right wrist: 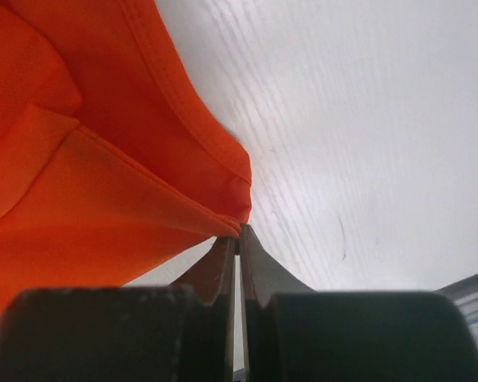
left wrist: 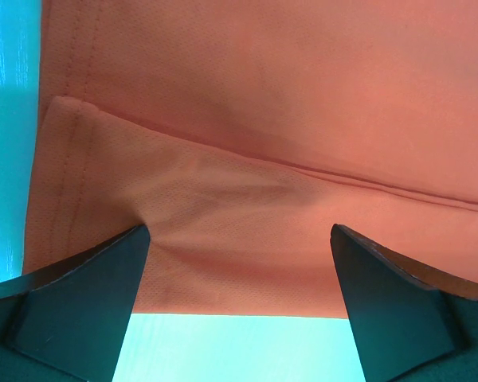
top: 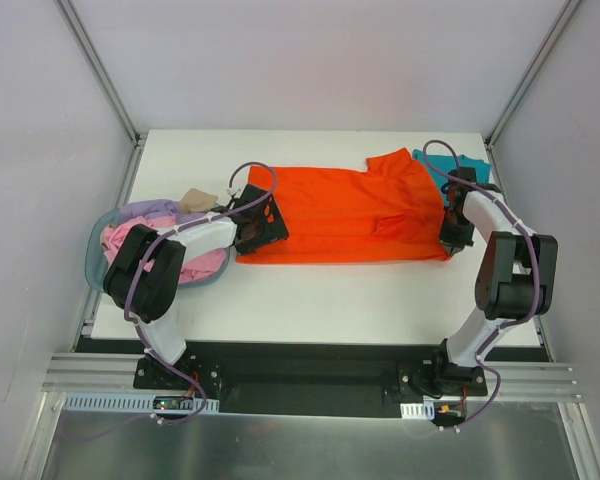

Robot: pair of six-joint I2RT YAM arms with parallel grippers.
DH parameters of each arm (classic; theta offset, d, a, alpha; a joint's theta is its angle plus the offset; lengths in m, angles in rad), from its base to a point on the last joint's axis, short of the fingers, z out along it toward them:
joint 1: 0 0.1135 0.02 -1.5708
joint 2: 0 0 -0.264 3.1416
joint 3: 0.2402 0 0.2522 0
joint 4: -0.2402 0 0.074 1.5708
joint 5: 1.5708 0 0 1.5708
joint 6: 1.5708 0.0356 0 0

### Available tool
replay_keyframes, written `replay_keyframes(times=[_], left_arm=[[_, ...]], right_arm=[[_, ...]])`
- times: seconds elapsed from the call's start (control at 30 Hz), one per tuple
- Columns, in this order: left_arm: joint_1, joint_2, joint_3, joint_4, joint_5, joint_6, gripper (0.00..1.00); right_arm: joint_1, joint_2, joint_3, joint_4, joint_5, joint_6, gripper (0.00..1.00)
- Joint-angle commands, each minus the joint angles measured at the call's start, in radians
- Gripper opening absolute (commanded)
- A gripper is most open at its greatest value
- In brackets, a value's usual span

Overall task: Fold and stack the t-shirts
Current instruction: Fold the flattened tshirt in 1/3 of the way

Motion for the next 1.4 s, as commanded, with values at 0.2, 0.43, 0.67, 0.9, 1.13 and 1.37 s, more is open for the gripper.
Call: replay_keyframes(times=[0.2, 0.43, 0.67, 0.9, 1.13, 1.37], left_arm=[[0.025, -0.039, -0.05, -0.064, 0.082, 0.014, 0.99], [-0.028, -0.121, -0.044, -0.064, 0.133, 0.039, 0.99], [-0.061, -0.164, 0.024, -0.065, 0.128, 0.049, 0.99], [-0.062, -0.146, 0.099, -0.064, 0.104, 0.066, 0.99], [-0.062, -0.072, 0.151, -0.065, 0.104, 0.068, 0.99], [-0.047, 0.031, 0.172, -0.065, 0.104, 0.063, 0.99]], right_arm=[[0.003, 0.09, 0.129, -0.221, 0.178, -0.018, 0.22], [0.042, 0.007, 0.152, -0.234, 0.103, -0.011, 0.69], [0.094, -0.249, 0.126, -0.116, -0.164, 0.005, 0.97], [0.109, -0.277, 0.08, -0.017, -0.383, 0.035, 0.97], [0.111, -0.22, 0.059, 0.016, -0.503, 0.035, 0.97], [0.074, 0.004, 0.045, 0.048, -0.462, 0.095, 0.97]])
